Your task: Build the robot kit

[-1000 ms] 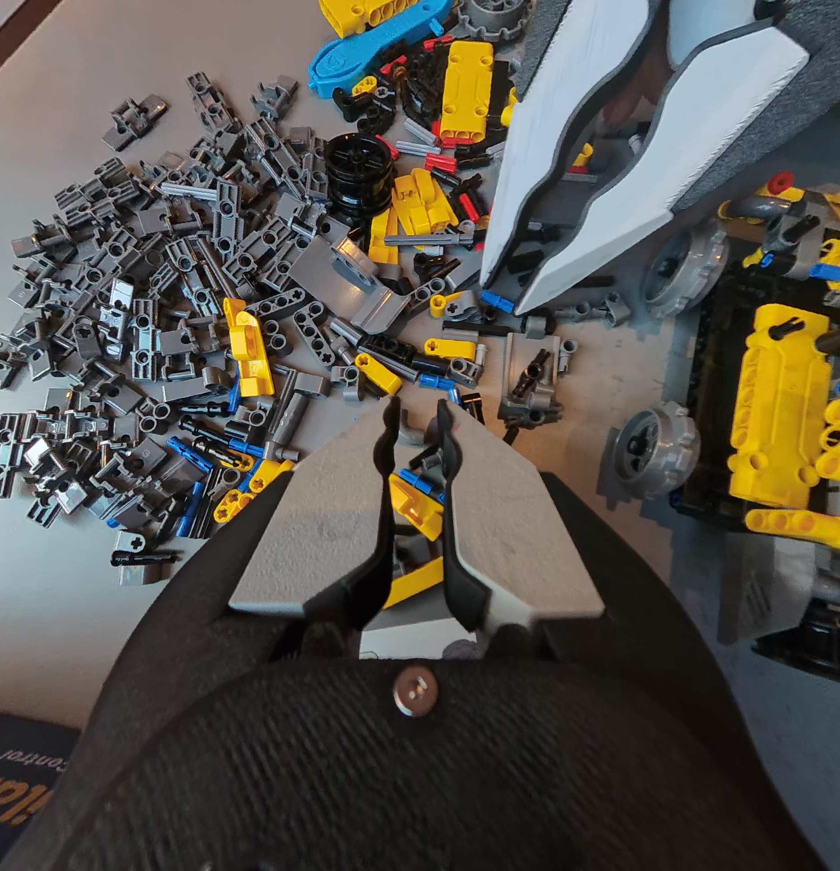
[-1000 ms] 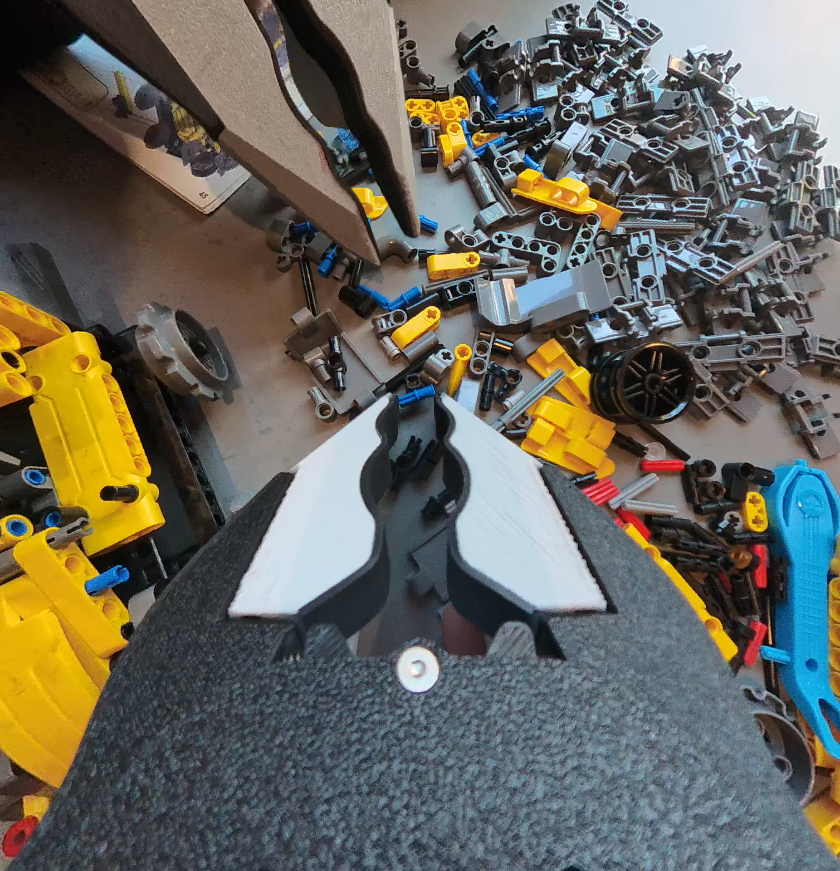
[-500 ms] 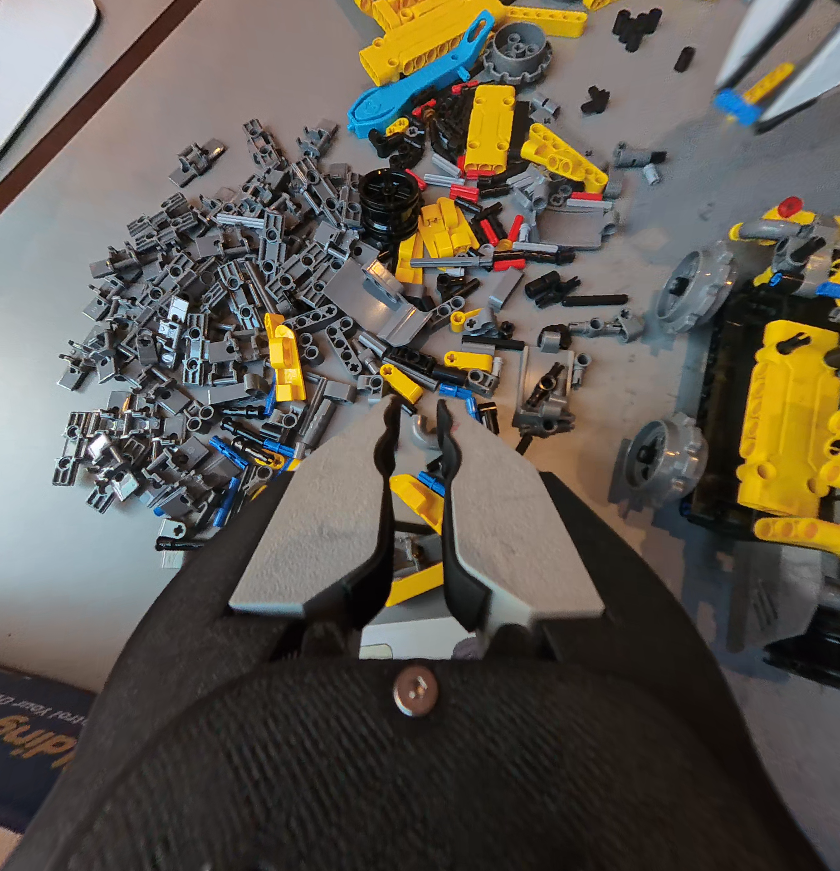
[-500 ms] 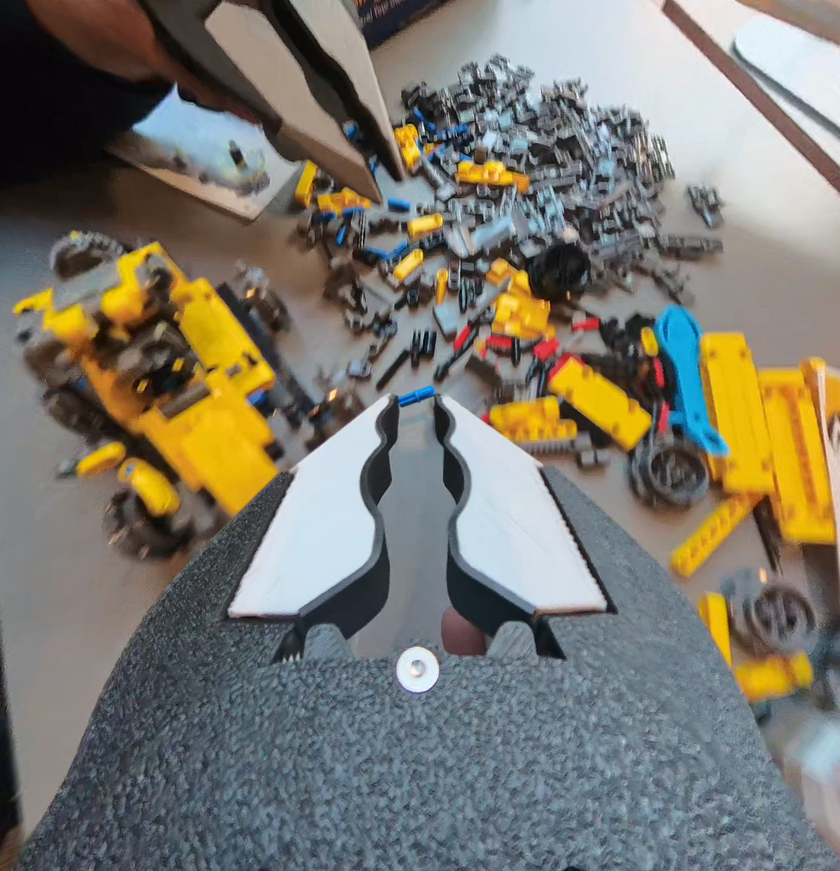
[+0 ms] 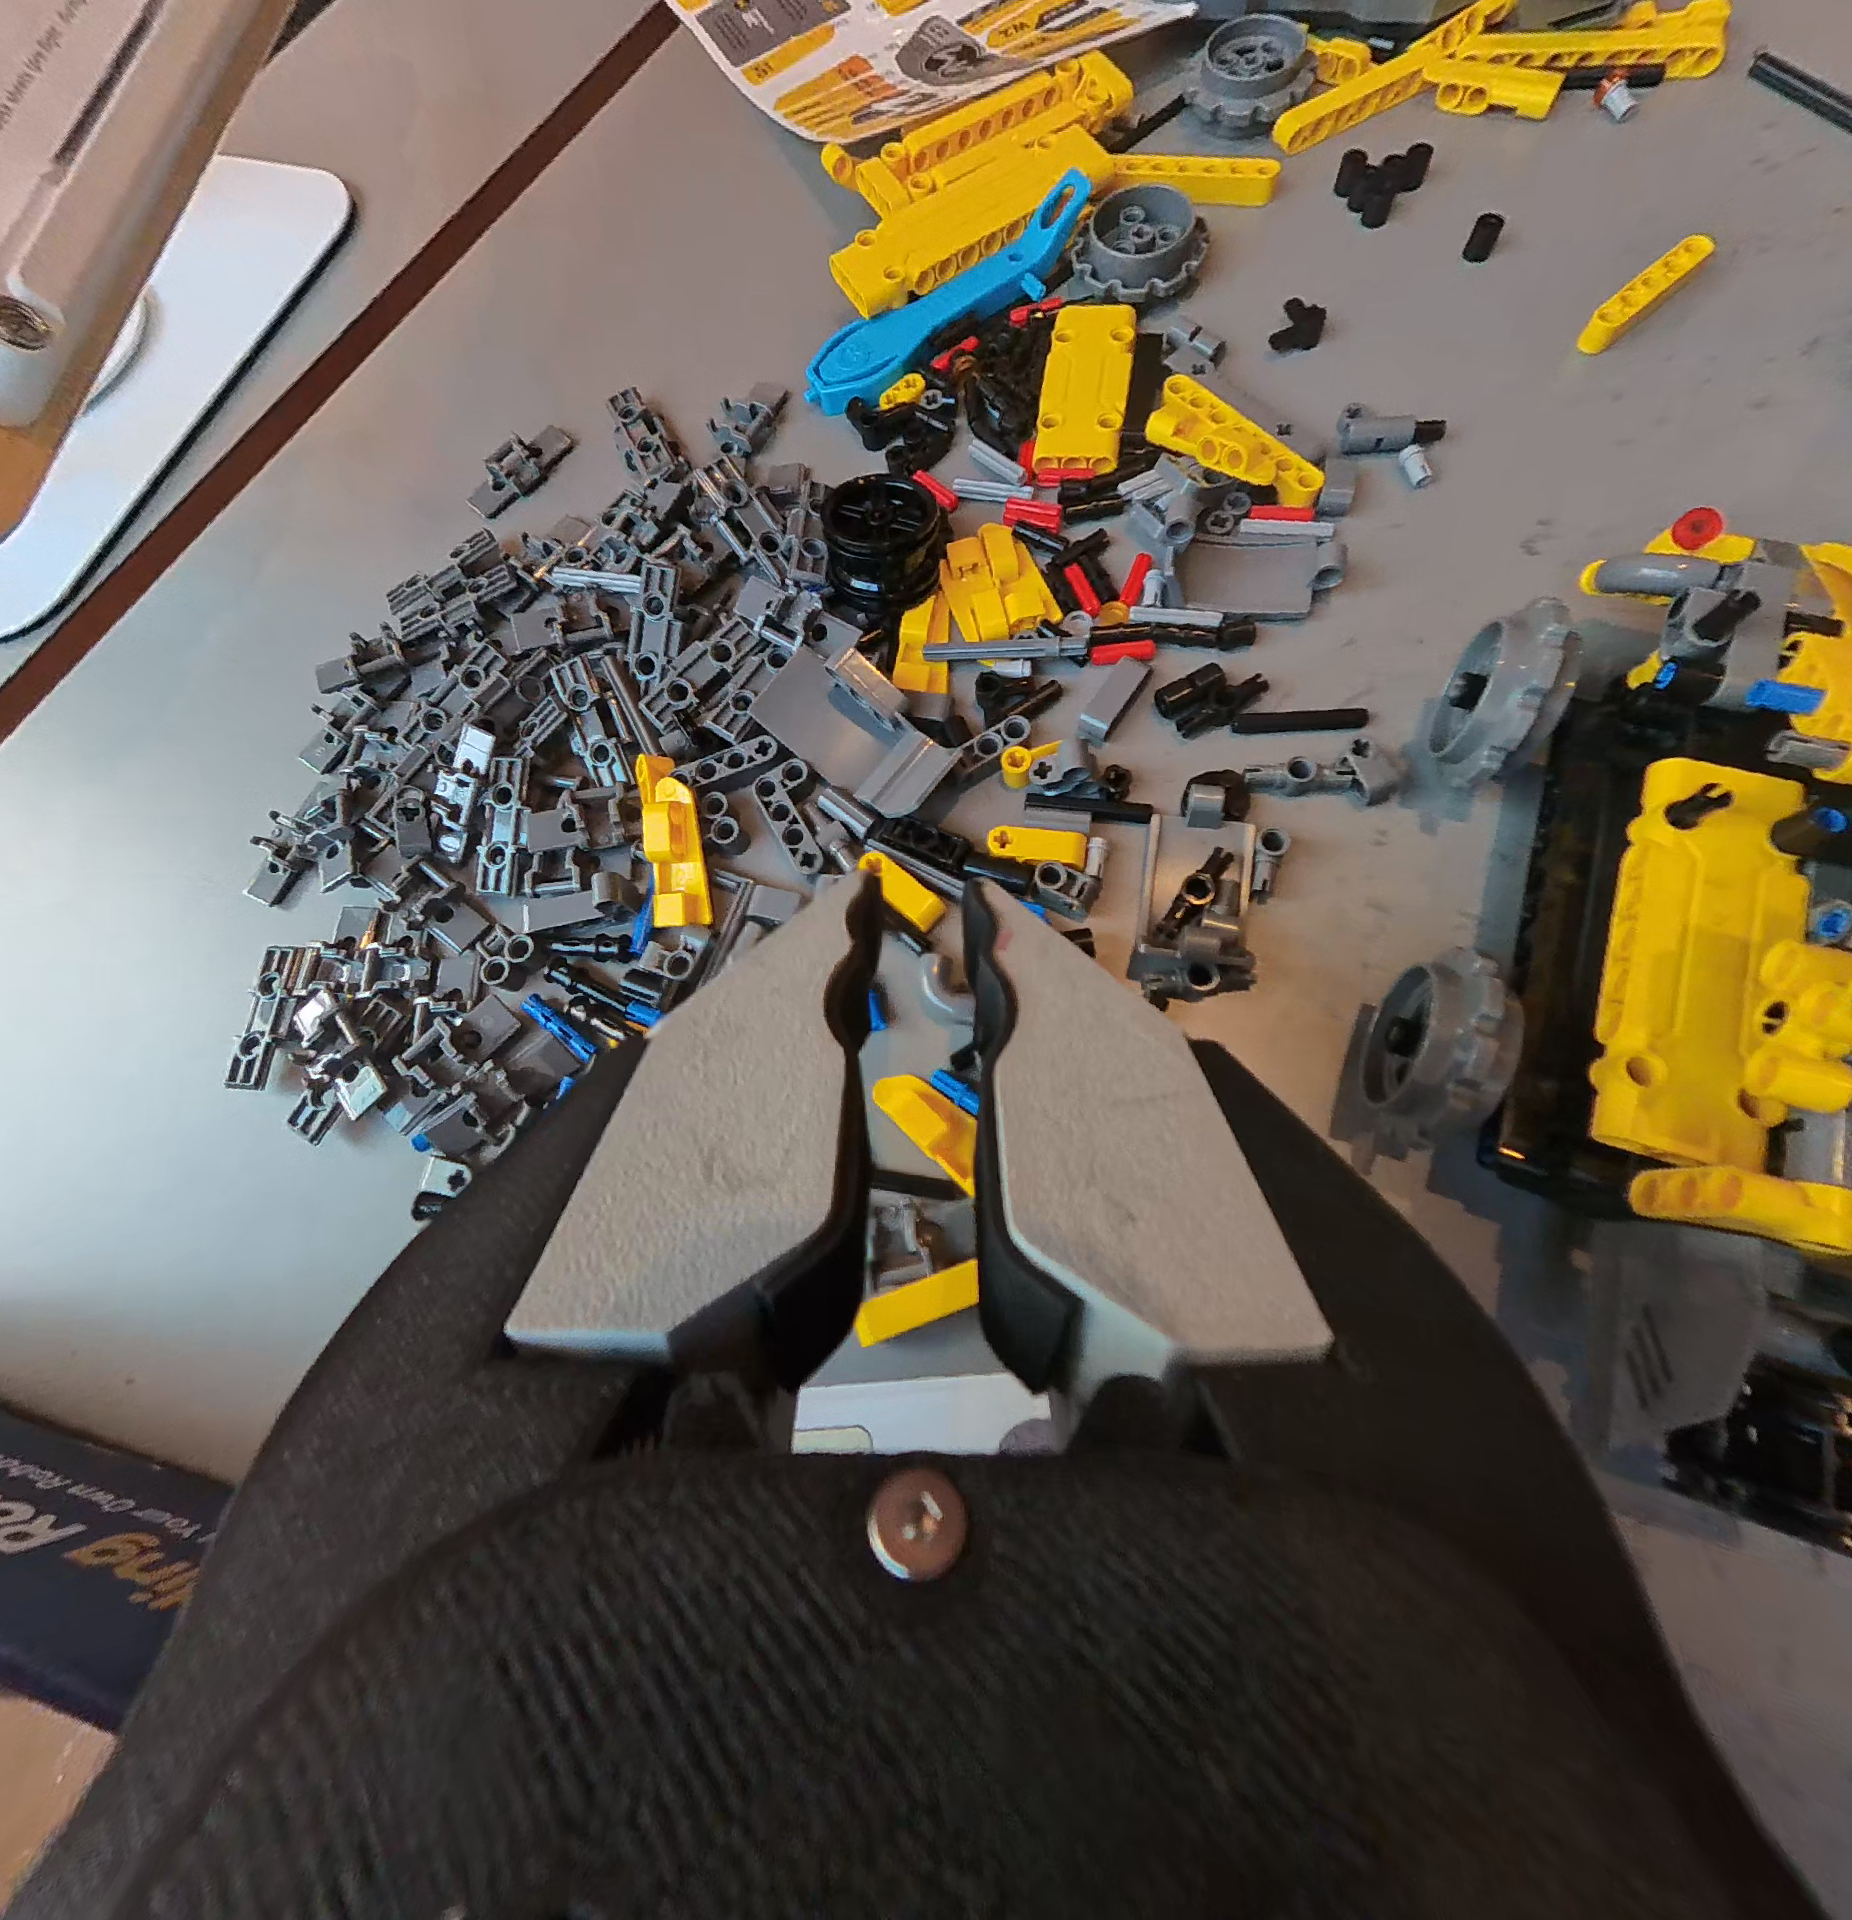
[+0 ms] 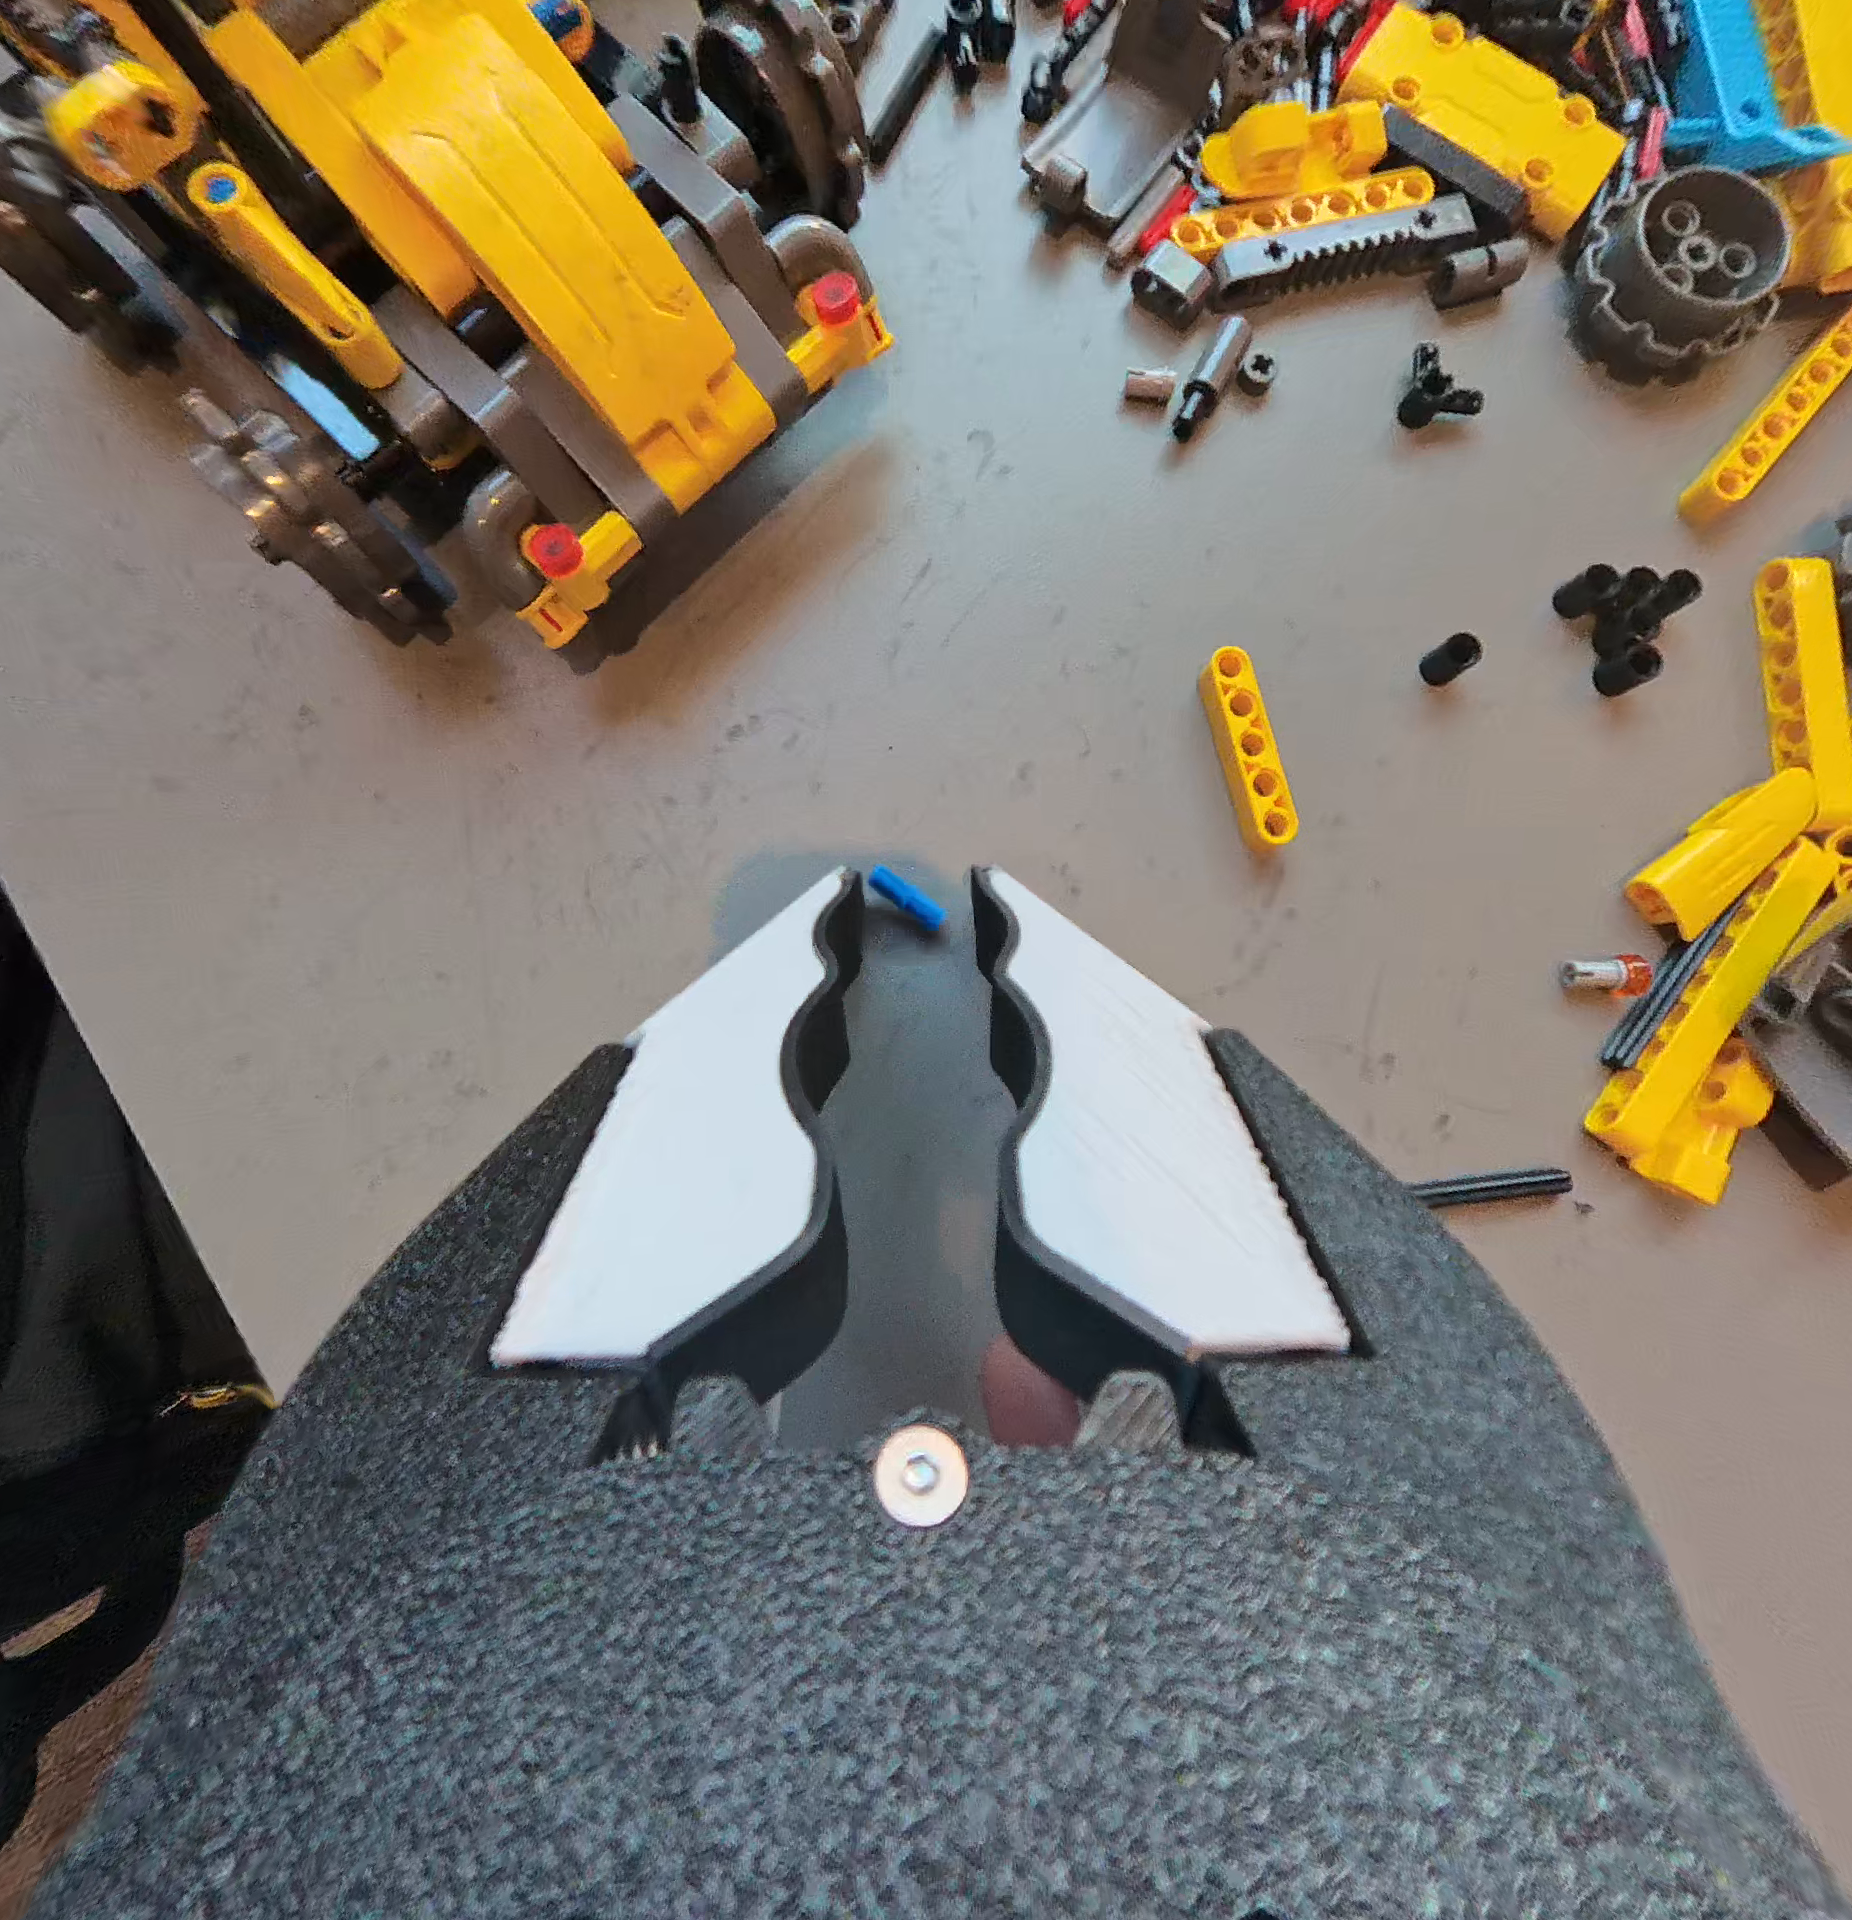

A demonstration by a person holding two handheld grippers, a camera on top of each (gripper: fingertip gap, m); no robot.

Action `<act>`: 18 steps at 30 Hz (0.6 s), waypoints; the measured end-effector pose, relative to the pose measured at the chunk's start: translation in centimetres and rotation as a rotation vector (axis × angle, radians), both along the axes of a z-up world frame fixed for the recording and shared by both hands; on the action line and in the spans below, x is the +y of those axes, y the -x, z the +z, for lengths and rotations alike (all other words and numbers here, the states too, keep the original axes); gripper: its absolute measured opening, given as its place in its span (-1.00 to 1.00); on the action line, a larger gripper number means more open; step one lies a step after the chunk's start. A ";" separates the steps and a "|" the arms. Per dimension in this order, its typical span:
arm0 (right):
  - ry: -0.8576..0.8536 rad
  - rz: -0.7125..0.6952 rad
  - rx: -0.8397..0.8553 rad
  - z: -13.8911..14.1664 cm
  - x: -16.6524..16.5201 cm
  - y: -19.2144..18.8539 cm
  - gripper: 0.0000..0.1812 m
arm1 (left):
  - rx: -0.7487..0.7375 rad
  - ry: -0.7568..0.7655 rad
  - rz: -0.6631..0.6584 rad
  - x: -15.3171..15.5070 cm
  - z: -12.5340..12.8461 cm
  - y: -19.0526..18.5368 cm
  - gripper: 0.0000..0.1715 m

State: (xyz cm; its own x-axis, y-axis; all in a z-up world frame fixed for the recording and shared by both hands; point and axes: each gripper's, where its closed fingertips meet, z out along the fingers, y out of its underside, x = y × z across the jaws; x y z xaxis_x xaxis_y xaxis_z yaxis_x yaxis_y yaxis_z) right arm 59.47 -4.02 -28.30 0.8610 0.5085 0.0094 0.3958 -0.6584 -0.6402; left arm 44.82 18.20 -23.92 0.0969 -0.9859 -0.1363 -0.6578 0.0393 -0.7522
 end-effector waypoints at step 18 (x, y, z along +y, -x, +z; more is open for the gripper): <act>-0.616 -0.643 -0.293 6.6 1.1 -11.3 -0.76 | -0.306 -0.133 -0.066 -5.9 6.8 -2.3 -0.68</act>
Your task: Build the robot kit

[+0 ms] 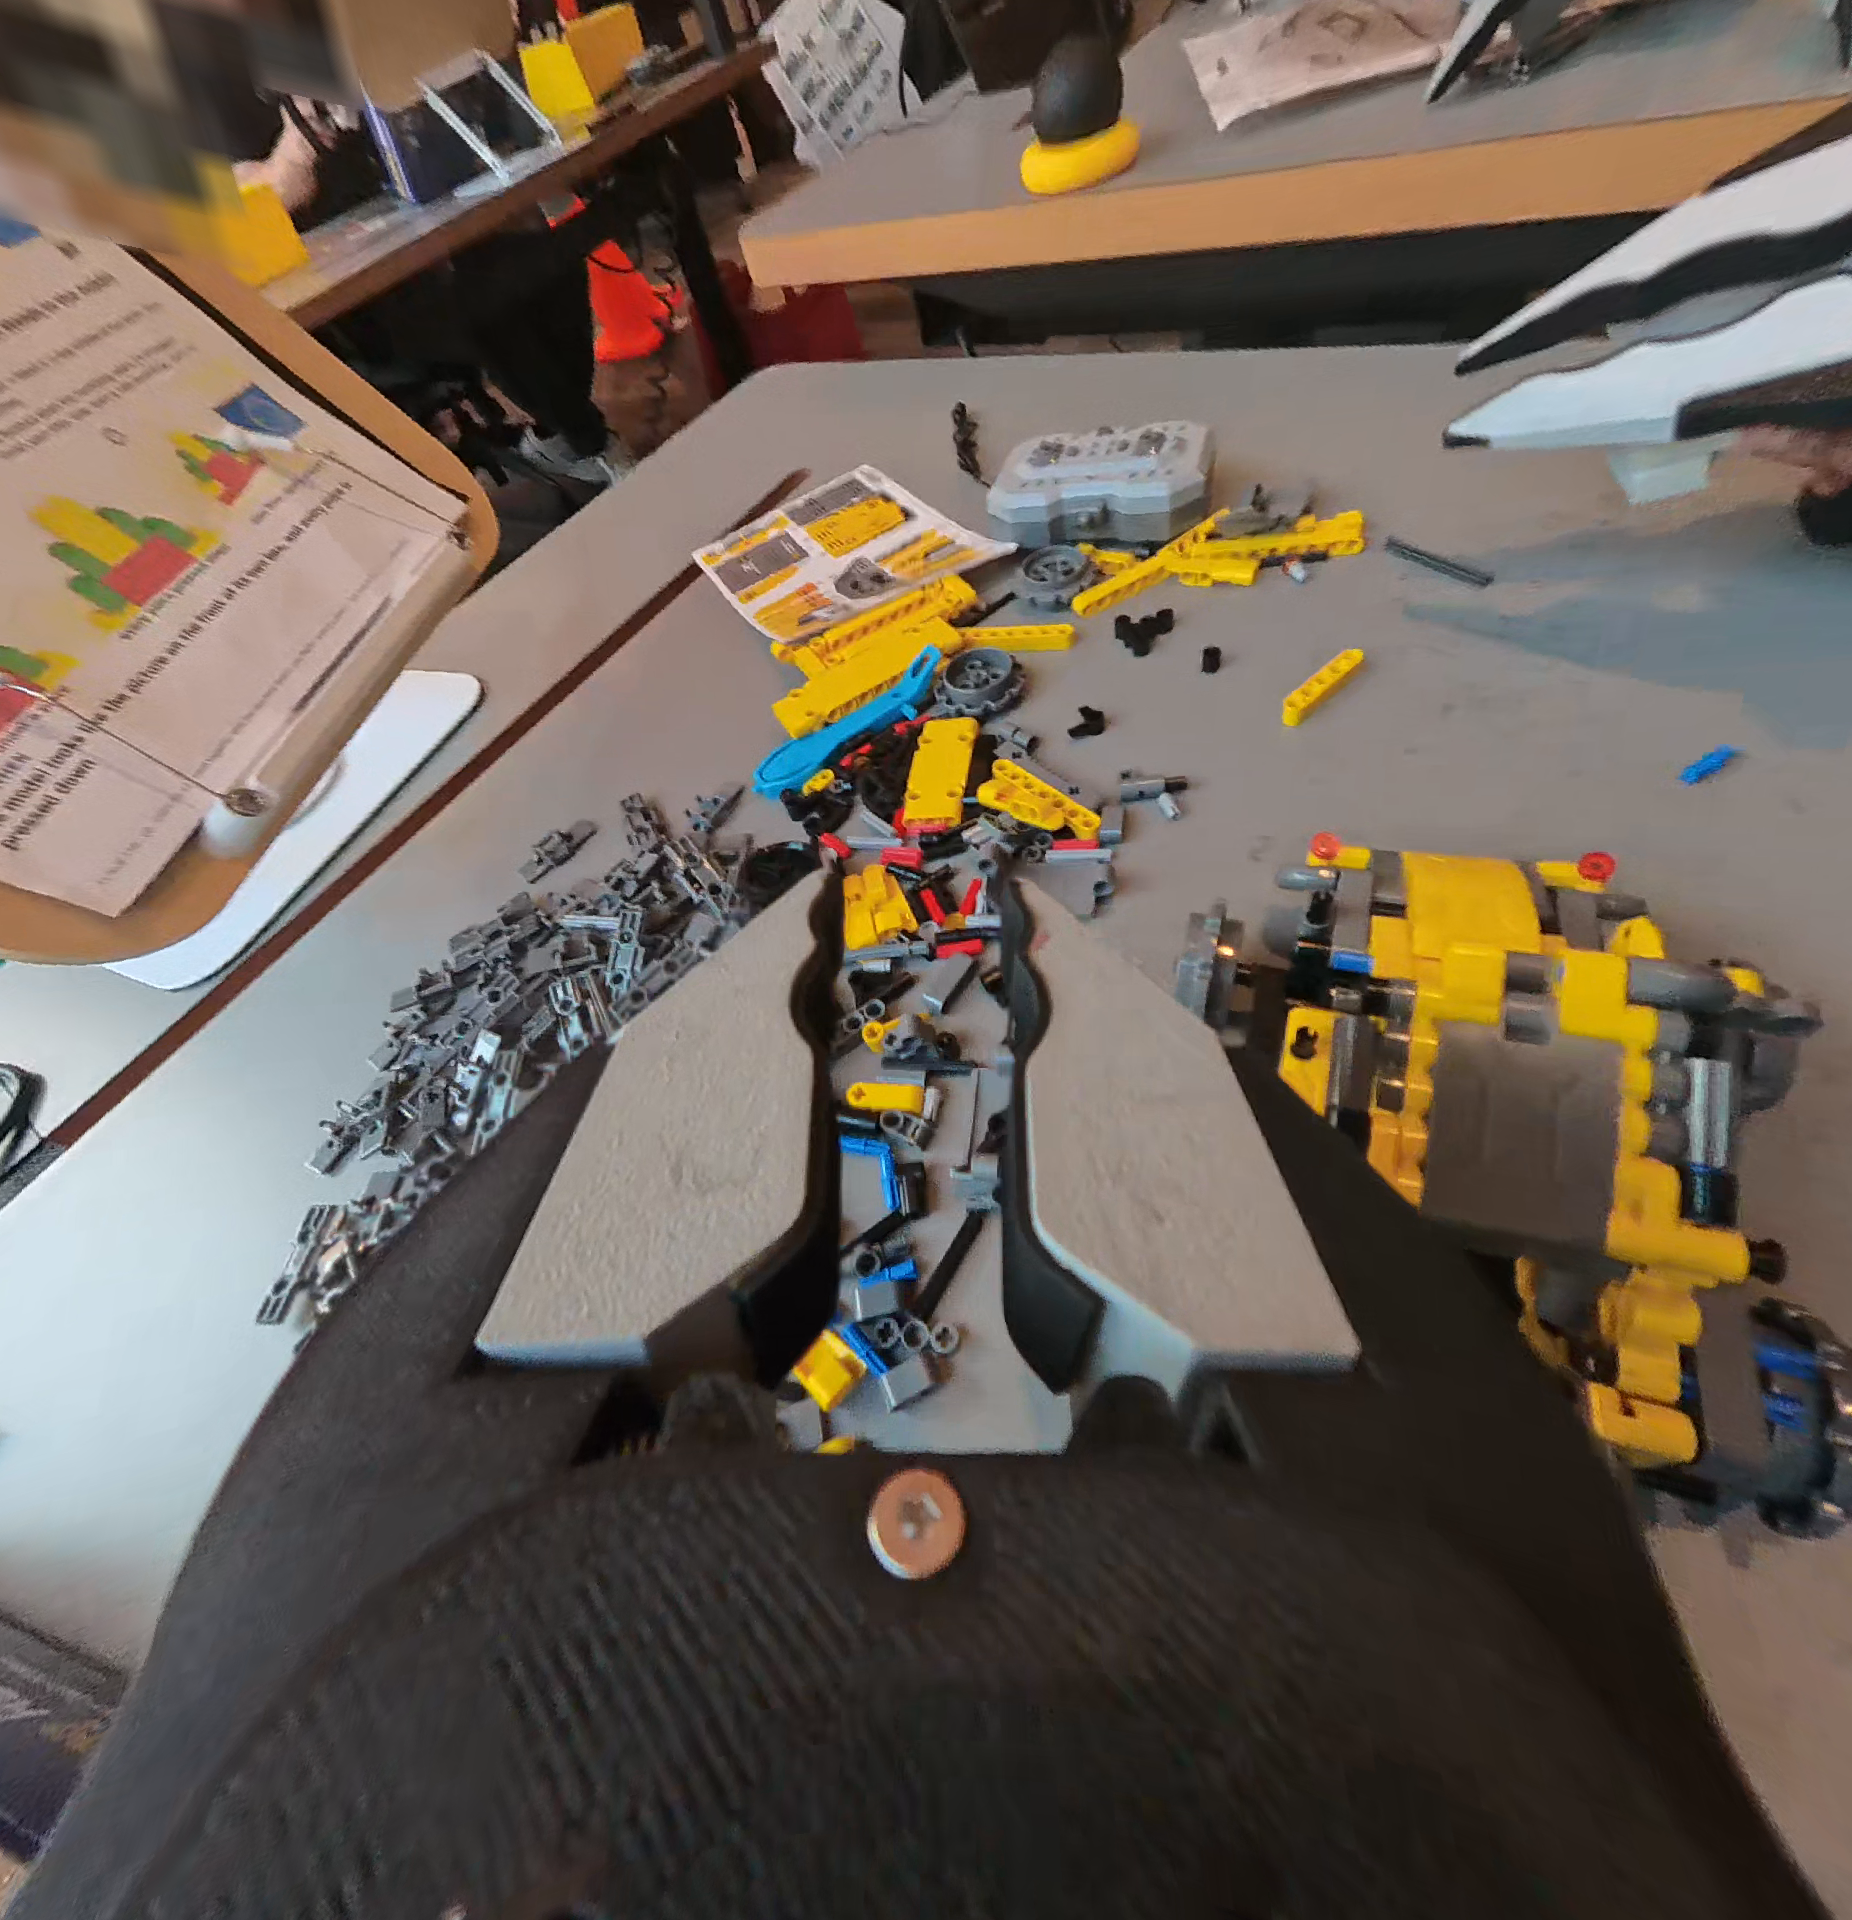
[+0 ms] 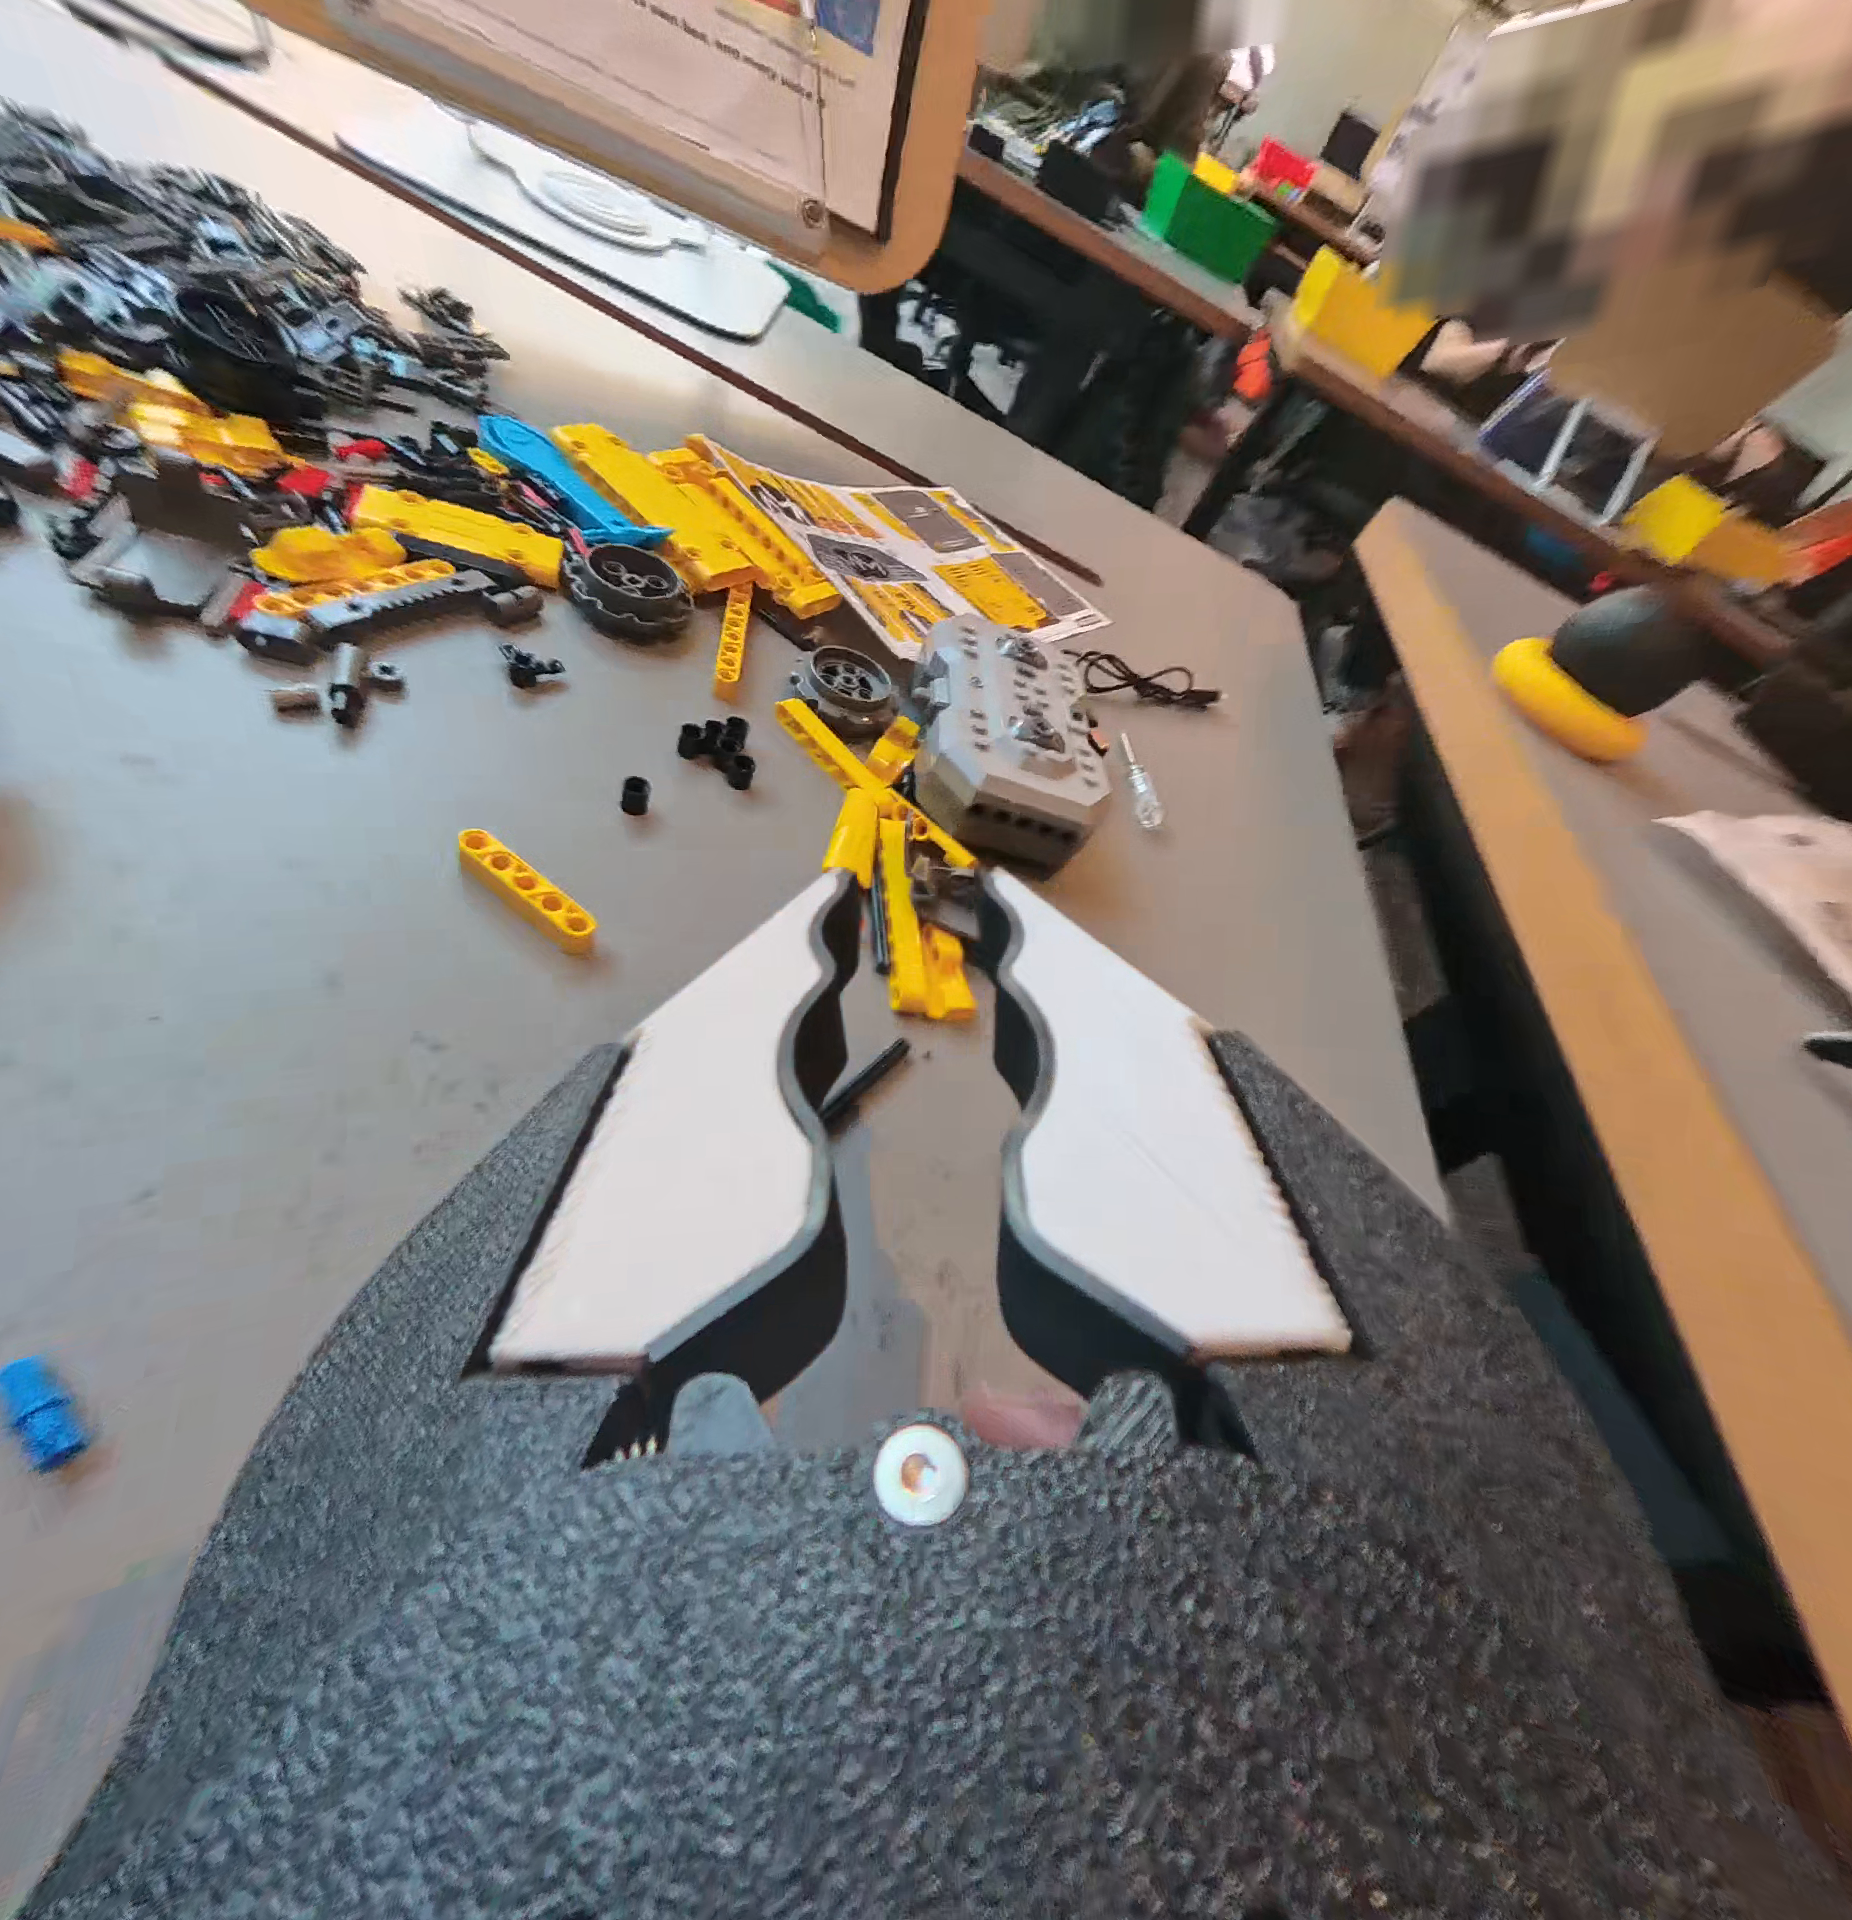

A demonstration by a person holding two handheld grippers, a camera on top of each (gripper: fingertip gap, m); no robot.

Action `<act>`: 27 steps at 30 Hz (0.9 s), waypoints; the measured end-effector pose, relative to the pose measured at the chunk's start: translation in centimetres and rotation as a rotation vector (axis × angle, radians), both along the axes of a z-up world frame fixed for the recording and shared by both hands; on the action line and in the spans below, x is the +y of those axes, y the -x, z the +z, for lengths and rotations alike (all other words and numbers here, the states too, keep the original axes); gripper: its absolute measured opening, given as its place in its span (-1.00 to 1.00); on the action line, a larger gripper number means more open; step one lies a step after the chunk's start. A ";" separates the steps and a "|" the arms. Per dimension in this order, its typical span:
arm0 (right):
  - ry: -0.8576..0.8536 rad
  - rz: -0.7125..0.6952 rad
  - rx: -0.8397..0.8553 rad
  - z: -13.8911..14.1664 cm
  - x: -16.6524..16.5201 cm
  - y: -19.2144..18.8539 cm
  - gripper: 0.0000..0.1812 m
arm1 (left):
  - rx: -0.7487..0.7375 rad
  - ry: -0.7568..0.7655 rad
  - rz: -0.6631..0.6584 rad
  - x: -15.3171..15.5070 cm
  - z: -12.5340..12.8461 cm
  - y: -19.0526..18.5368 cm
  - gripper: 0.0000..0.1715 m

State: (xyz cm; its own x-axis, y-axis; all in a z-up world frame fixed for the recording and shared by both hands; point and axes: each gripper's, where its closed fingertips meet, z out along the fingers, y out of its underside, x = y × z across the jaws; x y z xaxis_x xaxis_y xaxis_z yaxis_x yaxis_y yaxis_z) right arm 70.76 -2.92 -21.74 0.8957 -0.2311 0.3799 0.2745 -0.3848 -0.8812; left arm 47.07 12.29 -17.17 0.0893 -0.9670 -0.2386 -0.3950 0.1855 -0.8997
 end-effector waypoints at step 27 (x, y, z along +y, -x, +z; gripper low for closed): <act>-0.082 -0.105 -0.075 1.4 0.4 -3.1 -0.96 | 0.138 0.055 0.003 0.9 -5.3 -1.3 -0.79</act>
